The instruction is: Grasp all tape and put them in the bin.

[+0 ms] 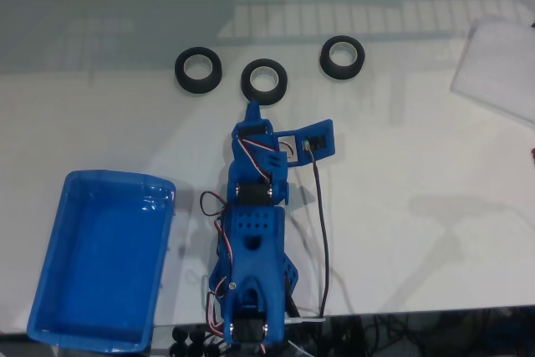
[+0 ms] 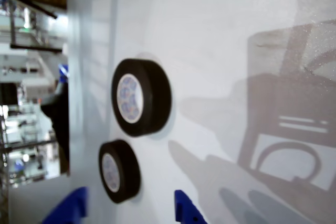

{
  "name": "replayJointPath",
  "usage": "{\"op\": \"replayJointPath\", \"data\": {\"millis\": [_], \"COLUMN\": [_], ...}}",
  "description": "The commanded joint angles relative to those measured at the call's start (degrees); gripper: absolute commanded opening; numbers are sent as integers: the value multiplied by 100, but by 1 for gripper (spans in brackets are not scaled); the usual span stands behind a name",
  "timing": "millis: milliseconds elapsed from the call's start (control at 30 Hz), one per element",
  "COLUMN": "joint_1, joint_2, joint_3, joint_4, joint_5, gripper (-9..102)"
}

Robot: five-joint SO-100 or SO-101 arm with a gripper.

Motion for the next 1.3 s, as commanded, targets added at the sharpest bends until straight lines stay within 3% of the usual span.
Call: {"op": "replayJointPath", "data": {"millis": [0,300,967,1267], "joint_1": [18,53,492,281], "joint_2": [88,-290,-7664,-9809], "joint_3": [123,-255,-5379,-7251], "joint_4": [-53,-193,-325,422], "joint_5": [44,105,369,97], "gripper": [25,25,25,24]}}
